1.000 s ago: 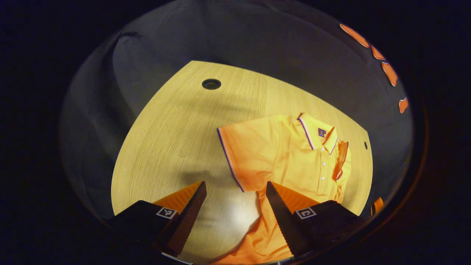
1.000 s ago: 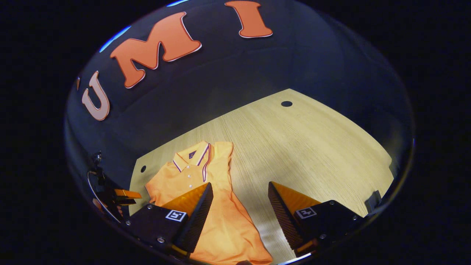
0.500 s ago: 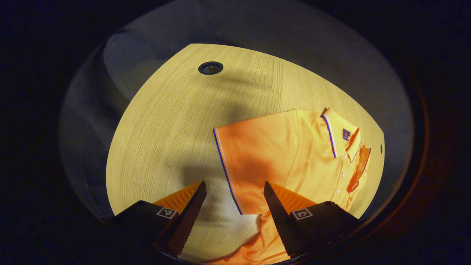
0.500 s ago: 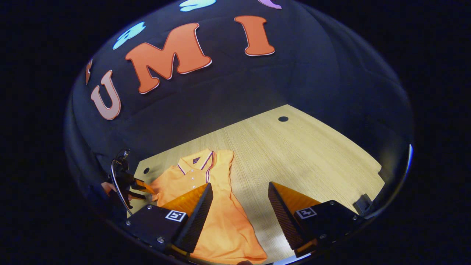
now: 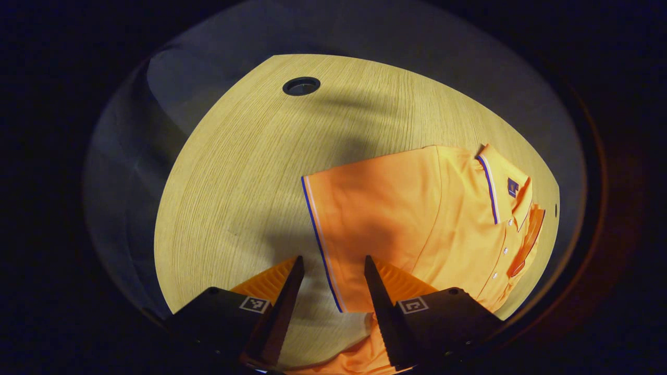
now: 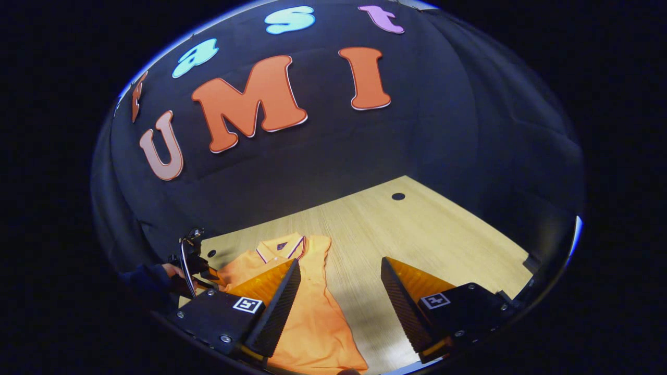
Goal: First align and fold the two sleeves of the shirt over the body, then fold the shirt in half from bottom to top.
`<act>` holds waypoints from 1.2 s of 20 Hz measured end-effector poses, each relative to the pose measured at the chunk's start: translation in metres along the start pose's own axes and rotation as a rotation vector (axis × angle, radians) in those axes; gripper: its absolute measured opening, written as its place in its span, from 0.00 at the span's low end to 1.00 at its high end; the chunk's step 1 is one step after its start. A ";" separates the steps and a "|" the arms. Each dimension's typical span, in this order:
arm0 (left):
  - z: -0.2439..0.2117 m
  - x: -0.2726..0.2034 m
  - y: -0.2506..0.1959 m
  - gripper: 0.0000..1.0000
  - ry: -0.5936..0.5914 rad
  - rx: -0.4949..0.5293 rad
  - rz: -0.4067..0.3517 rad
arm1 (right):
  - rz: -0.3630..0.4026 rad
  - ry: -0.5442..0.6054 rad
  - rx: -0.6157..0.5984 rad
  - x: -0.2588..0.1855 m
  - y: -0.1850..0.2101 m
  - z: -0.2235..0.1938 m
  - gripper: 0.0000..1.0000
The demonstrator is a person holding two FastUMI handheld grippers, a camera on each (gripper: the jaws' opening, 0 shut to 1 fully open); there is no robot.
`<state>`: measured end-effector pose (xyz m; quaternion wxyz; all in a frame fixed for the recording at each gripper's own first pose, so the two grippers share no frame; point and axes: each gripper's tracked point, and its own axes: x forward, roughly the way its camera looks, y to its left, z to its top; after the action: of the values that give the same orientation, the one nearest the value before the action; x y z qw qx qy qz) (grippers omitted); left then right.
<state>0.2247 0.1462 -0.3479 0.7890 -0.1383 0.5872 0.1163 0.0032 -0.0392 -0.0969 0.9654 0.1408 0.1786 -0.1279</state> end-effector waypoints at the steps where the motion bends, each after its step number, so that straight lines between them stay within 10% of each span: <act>1: 0.000 0.001 -0.001 0.53 -0.009 0.015 -0.005 | -0.004 -0.013 -0.001 -0.002 -0.002 0.002 0.94; 4: 0.002 0.006 -0.011 0.43 -0.056 0.050 -0.071 | -0.003 -0.015 0.023 -0.008 -0.006 -0.002 0.95; 5: 0.001 0.001 -0.010 0.10 -0.074 0.067 -0.077 | -0.004 -0.008 0.034 -0.010 -0.008 -0.005 0.95; 24: 0.025 -0.066 -0.138 0.10 -0.302 0.394 -0.415 | -0.014 0.038 0.006 -0.011 -0.006 -0.021 0.96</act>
<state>0.2762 0.0242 -0.2667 0.8858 -0.0808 0.4339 -0.1436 -0.0146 -0.0357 -0.1128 0.9605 0.1448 0.1975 -0.1324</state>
